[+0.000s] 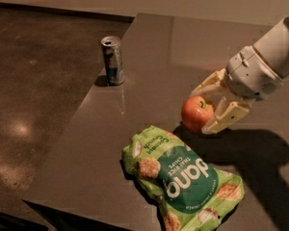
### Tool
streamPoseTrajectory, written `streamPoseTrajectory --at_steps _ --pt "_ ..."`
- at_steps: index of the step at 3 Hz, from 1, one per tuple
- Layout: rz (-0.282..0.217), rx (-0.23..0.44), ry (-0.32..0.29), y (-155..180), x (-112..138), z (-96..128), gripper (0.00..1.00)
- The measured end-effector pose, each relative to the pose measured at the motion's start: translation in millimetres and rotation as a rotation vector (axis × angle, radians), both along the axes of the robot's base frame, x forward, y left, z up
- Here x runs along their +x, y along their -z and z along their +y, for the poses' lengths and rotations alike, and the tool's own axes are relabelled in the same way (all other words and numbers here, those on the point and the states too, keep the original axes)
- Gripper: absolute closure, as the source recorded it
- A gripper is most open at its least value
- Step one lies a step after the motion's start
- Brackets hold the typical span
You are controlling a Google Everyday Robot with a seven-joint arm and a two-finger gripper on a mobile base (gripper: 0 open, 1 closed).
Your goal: Move apple near green rice chip bag
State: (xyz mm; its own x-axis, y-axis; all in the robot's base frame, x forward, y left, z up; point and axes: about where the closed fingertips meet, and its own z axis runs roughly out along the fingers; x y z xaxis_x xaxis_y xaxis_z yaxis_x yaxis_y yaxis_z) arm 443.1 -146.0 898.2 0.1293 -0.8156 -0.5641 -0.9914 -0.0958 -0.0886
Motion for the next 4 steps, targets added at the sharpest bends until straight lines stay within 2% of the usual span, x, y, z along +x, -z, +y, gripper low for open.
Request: streamPoseTrajectory --at_steps 1,2,3,4 --pt "-0.052 -0.035 -0.086 8 -9 2 0.82" --pt "-0.096 -0.105 -0.173 22 -16 3 0.57" --pt "-0.109 -0.167 -0.236 36 -15 4 0.36" --pt "-0.098 -0.193 -0.265 42 -13 3 0.12"
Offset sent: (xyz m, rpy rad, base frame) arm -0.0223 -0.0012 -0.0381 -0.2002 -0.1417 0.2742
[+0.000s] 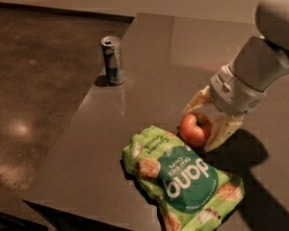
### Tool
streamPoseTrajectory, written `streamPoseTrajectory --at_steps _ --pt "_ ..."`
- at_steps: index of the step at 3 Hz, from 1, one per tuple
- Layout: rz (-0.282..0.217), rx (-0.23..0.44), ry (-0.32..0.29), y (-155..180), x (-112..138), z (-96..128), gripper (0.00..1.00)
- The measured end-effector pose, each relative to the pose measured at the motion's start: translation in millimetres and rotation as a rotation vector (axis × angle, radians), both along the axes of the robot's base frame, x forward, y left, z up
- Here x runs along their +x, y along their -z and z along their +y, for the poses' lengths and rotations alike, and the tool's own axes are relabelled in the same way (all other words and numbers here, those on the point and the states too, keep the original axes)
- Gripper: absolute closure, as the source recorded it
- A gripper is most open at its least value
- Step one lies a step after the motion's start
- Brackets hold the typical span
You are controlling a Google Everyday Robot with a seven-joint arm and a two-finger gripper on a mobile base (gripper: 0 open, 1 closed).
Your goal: Move apple near green rice chip bag
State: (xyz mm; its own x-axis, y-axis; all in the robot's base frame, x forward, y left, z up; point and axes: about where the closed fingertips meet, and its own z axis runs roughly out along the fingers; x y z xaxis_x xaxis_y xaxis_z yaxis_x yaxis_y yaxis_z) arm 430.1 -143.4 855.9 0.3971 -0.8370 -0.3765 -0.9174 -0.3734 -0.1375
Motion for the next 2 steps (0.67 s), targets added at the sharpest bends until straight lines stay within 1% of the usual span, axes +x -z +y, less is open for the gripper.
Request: streamPoseTrajectory --at_steps 1,2 --pt "-0.004 0.001 0.0 -0.4 0.3 1.2 0.0" --pt "-0.004 0.001 0.0 -0.4 0.3 1.2 0.0"
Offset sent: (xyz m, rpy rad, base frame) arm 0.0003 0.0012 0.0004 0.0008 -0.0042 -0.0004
